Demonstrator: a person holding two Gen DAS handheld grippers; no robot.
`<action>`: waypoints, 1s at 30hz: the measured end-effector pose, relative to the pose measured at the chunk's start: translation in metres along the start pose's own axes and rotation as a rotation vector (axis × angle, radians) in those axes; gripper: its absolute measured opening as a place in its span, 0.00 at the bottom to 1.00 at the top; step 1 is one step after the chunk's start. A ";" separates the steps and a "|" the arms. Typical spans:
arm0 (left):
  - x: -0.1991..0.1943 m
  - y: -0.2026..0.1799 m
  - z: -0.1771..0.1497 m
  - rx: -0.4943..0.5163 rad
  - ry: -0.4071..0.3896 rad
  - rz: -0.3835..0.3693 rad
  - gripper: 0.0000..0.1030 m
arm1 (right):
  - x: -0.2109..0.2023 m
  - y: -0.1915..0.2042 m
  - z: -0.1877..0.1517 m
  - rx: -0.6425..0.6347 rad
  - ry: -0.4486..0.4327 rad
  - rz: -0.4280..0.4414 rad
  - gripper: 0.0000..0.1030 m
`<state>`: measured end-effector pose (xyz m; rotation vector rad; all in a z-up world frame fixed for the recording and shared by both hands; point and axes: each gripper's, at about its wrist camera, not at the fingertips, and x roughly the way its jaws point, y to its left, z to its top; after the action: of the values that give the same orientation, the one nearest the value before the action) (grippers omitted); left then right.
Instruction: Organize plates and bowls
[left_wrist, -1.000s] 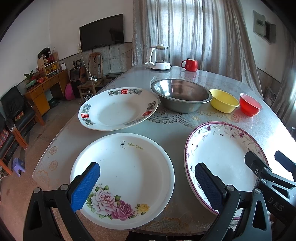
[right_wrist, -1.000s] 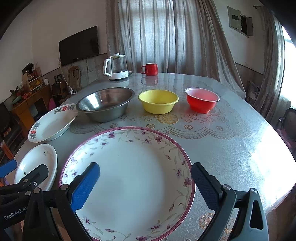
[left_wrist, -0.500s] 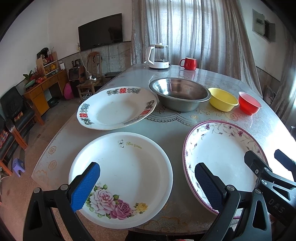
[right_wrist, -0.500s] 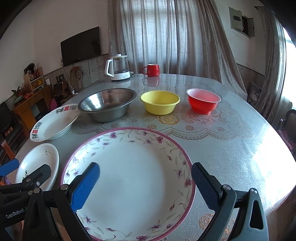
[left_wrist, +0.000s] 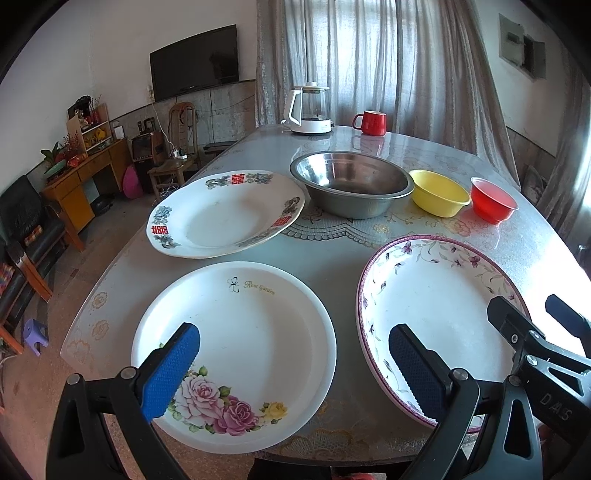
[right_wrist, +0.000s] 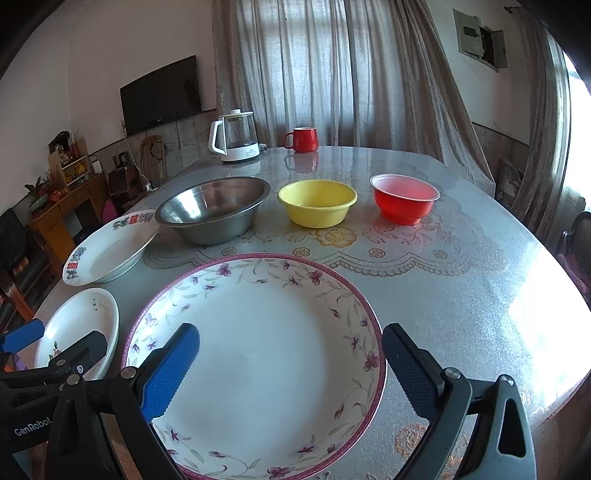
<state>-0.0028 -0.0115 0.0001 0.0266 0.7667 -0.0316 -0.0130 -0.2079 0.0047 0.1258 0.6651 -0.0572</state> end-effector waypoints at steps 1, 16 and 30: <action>0.000 0.000 0.000 -0.002 0.002 -0.001 1.00 | 0.000 0.000 0.000 -0.001 0.000 0.001 0.98; 0.002 -0.010 0.003 0.031 0.006 0.003 1.00 | 0.001 -0.012 -0.002 0.028 0.004 0.027 0.98; 0.002 -0.016 0.006 0.056 0.001 -0.022 1.00 | 0.001 -0.020 0.000 0.043 -0.002 0.033 0.98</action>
<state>0.0022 -0.0280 0.0030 0.0711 0.7674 -0.0744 -0.0139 -0.2273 0.0024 0.1781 0.6598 -0.0398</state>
